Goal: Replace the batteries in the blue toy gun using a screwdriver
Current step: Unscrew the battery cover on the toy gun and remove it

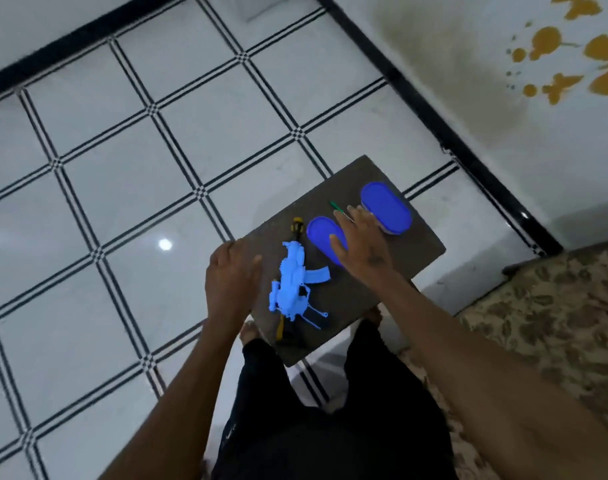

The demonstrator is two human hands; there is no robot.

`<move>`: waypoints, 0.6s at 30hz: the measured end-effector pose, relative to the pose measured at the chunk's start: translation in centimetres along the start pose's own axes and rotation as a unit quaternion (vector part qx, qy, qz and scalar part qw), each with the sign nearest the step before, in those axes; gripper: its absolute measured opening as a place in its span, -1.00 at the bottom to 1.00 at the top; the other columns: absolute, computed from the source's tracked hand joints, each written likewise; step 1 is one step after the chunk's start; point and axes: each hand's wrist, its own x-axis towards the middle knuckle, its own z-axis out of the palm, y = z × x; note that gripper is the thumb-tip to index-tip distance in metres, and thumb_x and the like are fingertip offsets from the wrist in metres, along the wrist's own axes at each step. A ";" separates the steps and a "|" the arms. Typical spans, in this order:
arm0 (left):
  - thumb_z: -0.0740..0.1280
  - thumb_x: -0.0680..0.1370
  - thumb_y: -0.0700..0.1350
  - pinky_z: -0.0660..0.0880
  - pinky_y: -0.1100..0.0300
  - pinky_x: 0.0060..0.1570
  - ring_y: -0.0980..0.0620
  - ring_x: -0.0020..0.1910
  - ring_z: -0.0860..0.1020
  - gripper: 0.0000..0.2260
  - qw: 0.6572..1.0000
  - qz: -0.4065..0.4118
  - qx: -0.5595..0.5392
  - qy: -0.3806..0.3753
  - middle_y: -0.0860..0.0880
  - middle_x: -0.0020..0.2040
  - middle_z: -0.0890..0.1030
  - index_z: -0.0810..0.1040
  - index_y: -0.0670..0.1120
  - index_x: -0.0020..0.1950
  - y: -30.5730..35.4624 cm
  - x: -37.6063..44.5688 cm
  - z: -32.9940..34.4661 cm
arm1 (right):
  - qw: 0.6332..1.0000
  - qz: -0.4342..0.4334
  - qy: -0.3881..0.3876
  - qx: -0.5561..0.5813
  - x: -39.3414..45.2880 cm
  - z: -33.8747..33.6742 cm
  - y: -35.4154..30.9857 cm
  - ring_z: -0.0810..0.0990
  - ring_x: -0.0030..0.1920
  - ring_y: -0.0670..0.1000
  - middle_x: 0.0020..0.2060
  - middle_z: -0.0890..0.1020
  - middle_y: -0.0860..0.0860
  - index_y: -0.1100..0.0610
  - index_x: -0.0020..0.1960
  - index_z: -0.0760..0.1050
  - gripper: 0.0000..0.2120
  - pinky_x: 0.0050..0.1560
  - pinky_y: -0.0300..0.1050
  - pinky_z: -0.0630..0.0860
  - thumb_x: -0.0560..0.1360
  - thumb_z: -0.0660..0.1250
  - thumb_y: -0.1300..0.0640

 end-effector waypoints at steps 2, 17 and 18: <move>0.37 0.54 -0.13 0.52 -0.17 0.13 -0.31 0.20 0.51 -0.68 1.000 -0.023 -0.012 0.018 -0.29 0.21 0.54 0.42 -0.12 0.26 2.2 -1.5 0.2 | 0.999 -0.029 -0.029 -0.003 0.5 -0.7 1.0 0.22 0.54 0.24 0.48 0.35 0.24 0.16 0.50 0.32 -0.49 0.53 0.19 0.13 0.61 0.23 -0.01; 0.26 0.60 0.02 0.40 -0.03 0.26 -0.20 0.28 0.44 -0.60 0.981 -0.163 -0.096 0.031 -0.20 0.29 0.49 0.43 -0.15 0.37 2.8 -5.8 5.3 | 0.985 -0.121 -0.091 -0.077 1.2 0.1 1.6 0.19 0.55 0.20 0.50 0.32 0.22 0.16 0.53 0.29 -0.50 0.56 0.08 0.00 0.64 0.18 0.00; 0.26 0.60 0.02 0.40 -0.03 0.26 -0.20 0.28 0.43 -0.60 0.982 -0.156 -0.098 0.029 -0.20 0.29 0.49 0.43 -0.16 0.37 2.7 -5.9 5.9 | 0.985 -0.118 -0.091 -0.082 1.0 0.3 1.8 0.20 0.55 0.20 0.49 0.33 0.22 0.16 0.53 0.29 -0.50 0.56 0.09 0.02 0.64 0.19 0.00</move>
